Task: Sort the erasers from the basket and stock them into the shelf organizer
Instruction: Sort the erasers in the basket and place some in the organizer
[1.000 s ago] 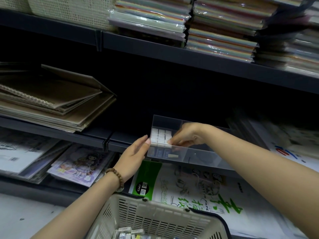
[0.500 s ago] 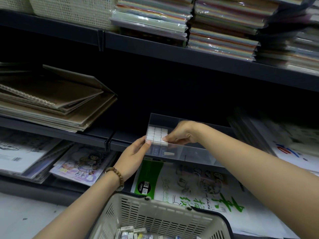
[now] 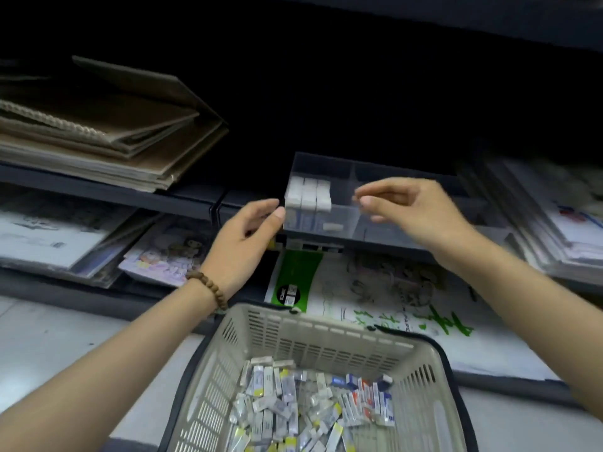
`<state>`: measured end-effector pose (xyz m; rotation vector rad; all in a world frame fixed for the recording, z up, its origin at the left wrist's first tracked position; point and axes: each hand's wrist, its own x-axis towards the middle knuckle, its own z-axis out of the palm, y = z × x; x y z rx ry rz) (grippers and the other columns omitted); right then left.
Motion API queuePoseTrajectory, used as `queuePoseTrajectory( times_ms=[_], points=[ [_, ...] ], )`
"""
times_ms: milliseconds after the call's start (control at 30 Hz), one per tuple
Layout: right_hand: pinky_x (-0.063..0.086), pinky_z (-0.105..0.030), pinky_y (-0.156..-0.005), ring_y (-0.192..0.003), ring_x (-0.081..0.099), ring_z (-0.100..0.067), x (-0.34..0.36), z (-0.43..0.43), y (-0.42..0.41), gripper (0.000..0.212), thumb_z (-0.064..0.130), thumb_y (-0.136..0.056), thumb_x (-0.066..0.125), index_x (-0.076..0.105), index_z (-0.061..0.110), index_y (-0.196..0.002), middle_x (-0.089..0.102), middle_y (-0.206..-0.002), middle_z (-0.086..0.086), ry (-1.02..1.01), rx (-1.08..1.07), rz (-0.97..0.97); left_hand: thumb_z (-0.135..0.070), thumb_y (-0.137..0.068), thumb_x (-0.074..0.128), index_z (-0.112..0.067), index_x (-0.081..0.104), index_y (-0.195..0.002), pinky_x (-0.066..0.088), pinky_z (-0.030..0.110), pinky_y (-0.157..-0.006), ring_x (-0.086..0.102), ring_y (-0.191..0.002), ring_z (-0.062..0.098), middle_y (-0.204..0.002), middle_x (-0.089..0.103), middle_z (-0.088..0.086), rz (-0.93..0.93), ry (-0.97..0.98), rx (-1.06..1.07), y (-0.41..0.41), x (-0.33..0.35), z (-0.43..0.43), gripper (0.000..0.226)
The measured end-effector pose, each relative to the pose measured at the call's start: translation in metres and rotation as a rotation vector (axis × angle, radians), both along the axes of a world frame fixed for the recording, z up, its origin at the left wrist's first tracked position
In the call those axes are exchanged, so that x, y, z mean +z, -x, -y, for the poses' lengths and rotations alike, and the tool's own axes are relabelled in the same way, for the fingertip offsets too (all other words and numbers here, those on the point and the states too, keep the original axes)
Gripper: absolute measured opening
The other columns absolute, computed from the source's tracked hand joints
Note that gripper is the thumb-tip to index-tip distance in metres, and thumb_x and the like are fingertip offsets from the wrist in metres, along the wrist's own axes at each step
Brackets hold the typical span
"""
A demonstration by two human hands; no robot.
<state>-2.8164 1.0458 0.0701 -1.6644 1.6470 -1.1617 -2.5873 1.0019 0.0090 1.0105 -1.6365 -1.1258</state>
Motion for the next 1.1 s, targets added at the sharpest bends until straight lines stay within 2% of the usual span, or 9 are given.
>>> queuePoseTrajectory(
  times_ms=[100,233,333,467,700,800,933,1000,1100],
  points=[
    [0.058,-0.021,-0.065,-0.075,0.071,-0.011,-0.059,-0.045,0.016,0.010,0.010,-0.086,0.064,0.072,0.012,-0.093,0.075,-0.085,-0.001,-0.186,-0.045,0.233,-0.034,-0.092,0.055,-0.029,0.066,-0.106,0.044,0.009,-0.083,0.061,-0.098,-0.003,-0.104,0.068,-0.014,0.061,0.040,-0.018,-0.004,-0.031,-0.028,0.019],
    [0.053,-0.012,-0.058,-0.064,0.065,-0.007,-0.178,-0.083,0.032,0.013,0.005,-0.085,0.066,0.070,0.001,-0.097,0.071,-0.085,-0.012,-0.564,-0.193,0.196,-0.028,-0.091,0.056,-0.025,0.065,-0.108,0.047,0.008,-0.078,0.064,-0.096,0.009,-0.102,0.069,-0.004,0.240,-0.266,-0.154,0.012,-0.097,-0.056,0.019],
    [0.047,-0.008,-0.053,-0.075,0.063,-0.017,-0.256,-0.098,0.043,0.019,0.007,-0.086,0.065,0.067,-0.002,-0.102,0.069,-0.102,-0.019,-0.738,-0.313,0.175,-0.030,-0.094,0.053,-0.013,0.055,-0.126,0.044,0.012,-0.075,0.059,-0.096,0.012,-0.109,0.063,0.002,0.465,-0.458,-0.231,0.033,-0.157,-0.066,0.036],
    [0.045,-0.022,-0.079,-0.108,0.060,-0.027,-0.334,-0.118,0.048,0.036,0.014,-0.084,0.069,0.061,0.001,-0.117,0.063,-0.119,-0.015,-0.897,-0.384,0.053,-0.028,-0.097,0.049,-0.008,0.049,-0.132,0.040,0.026,-0.090,0.050,-0.119,0.025,-0.133,0.051,0.012,0.495,-0.696,-0.246,0.066,-0.228,-0.078,0.041],
    [0.035,-0.019,-0.098,-0.116,0.051,-0.024,-0.381,-0.125,0.030,0.047,0.015,-0.087,0.065,0.050,0.005,-0.130,0.049,-0.120,0.000,-0.864,-0.512,0.055,-0.036,-0.098,0.043,-0.011,0.049,-0.131,0.041,0.034,-0.100,0.050,-0.120,0.026,-0.134,0.050,0.008,0.417,-0.989,-0.181,0.109,-0.306,-0.086,0.042],
    [0.052,-0.014,-0.076,-0.092,0.056,-0.008,-0.385,-0.129,0.029,0.040,0.005,-0.090,0.059,0.056,0.015,-0.128,0.053,-0.126,-0.006,-0.763,-0.484,0.229,-0.035,-0.098,0.043,-0.016,0.057,-0.114,0.043,0.036,-0.096,0.056,-0.107,0.025,-0.117,0.054,0.011,0.405,-1.029,-0.167,0.114,-0.323,-0.091,0.028],
    [0.029,-0.027,-0.107,-0.137,0.029,-0.022,-0.391,-0.122,0.031,0.054,0.016,-0.092,0.058,0.038,0.019,-0.142,0.026,-0.151,-0.006,-0.816,-0.536,0.190,-0.031,-0.099,0.041,-0.027,0.050,-0.080,0.042,0.034,-0.092,0.054,-0.112,0.023,-0.131,0.052,0.011,0.442,-0.998,-0.196,0.117,-0.333,-0.092,0.021],
    [0.021,-0.029,-0.110,-0.140,0.020,-0.021,-0.393,-0.117,0.030,0.055,0.018,-0.092,0.058,0.036,0.020,-0.143,0.025,-0.153,-0.005,-0.823,-0.523,0.153,-0.030,-0.099,0.040,-0.027,0.057,-0.090,0.043,0.031,-0.085,0.055,-0.109,0.024,-0.136,0.051,0.011,0.446,-0.970,-0.195,0.118,-0.336,-0.091,0.020],
    [0.041,-0.023,-0.086,-0.112,0.047,-0.013,-0.395,-0.111,0.030,0.049,0.010,-0.091,0.058,0.043,0.020,-0.136,0.048,-0.135,-0.004,-0.736,-0.479,0.260,-0.030,-0.099,0.040,-0.014,0.049,-0.132,0.042,0.027,-0.088,0.051,-0.120,0.026,-0.139,0.048,0.011,0.471,-0.893,-0.156,0.124,-0.338,-0.088,0.037]
  ],
)
